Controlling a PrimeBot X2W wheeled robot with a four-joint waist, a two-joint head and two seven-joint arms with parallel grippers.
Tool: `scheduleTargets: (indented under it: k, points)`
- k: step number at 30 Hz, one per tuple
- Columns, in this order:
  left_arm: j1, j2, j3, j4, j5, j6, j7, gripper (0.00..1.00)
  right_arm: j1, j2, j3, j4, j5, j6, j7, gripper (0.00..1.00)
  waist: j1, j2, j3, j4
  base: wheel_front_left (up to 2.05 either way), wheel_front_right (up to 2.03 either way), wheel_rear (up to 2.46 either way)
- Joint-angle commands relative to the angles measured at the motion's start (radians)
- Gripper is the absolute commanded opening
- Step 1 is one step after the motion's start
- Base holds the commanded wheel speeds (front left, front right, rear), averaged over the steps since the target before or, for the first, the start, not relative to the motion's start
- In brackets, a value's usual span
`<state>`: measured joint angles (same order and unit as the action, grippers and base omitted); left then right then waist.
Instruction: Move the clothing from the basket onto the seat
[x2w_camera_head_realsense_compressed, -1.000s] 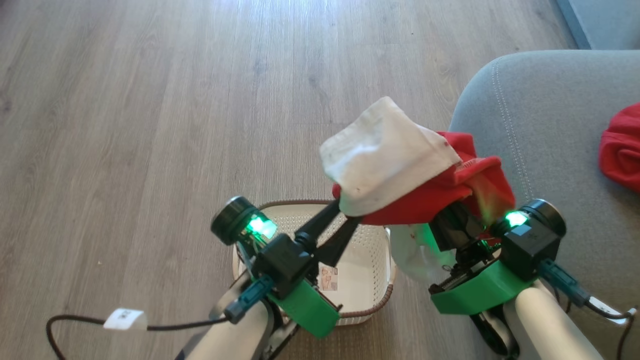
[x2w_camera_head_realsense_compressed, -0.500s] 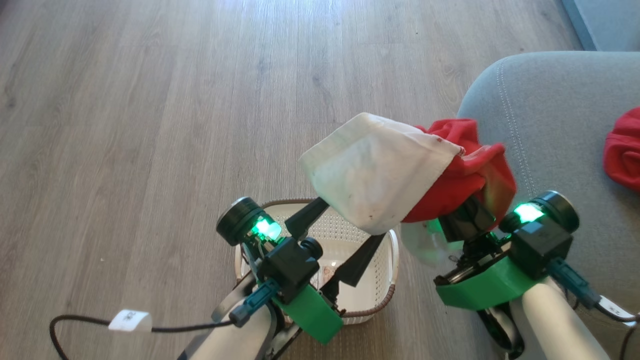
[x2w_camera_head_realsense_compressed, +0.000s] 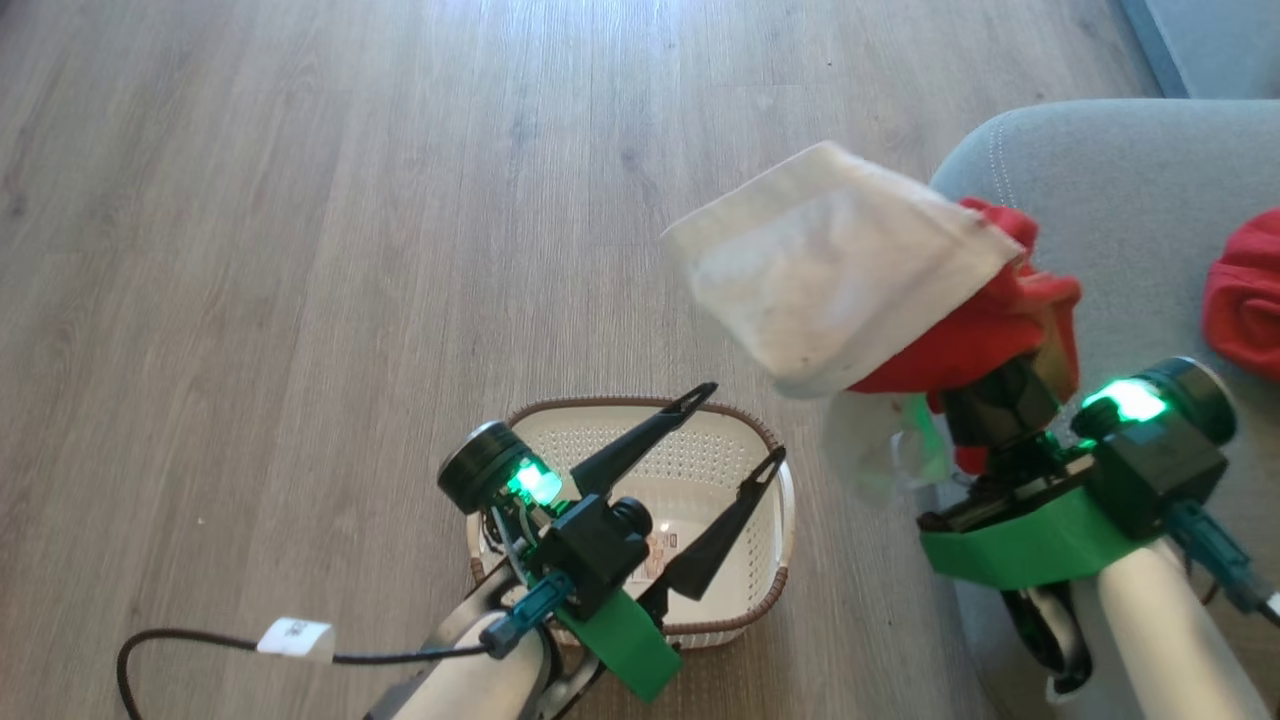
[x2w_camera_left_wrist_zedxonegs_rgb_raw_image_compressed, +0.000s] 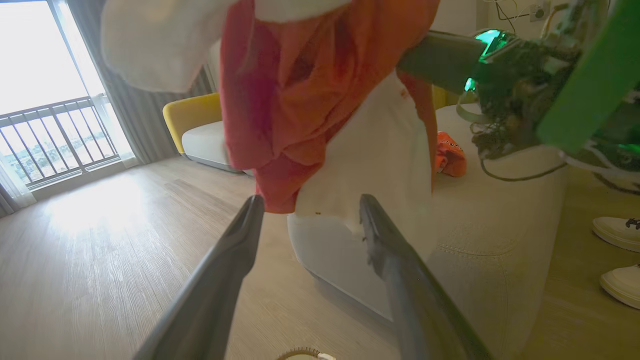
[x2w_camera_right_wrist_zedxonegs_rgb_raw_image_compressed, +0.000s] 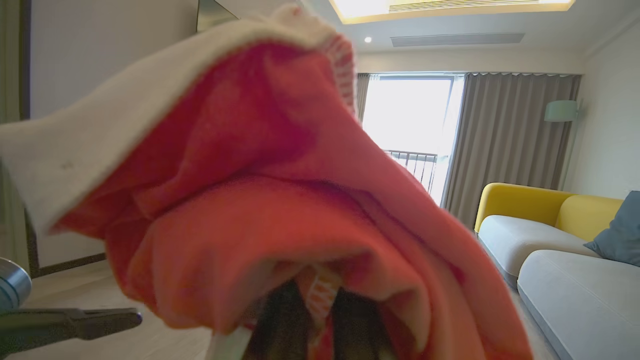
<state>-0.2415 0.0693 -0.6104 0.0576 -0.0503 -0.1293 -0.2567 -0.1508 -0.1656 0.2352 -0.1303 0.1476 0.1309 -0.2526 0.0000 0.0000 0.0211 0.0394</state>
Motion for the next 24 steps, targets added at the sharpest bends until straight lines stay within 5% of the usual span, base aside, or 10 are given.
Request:
scheduleTargets:
  k: [1, 24]
  points:
    - [-0.022, 0.010, 0.033, -0.021, 0.005, -0.001, -0.005, 1.00, -0.028, -0.008, -0.001, -0.047, -0.011, 0.000, -0.009, 0.00, 0.0000, 0.0000, 0.000, -0.002, 0.00, 0.00, 0.00]
    - [0.033, 0.052, 0.005, 0.076, -0.004, -0.001, -0.005, 1.00, 0.121, 0.042, -0.289, -0.006, -0.057, 0.000, -0.009, 0.00, 0.0000, 0.0000, -0.004, -0.036, 0.00, 0.00, 0.00]
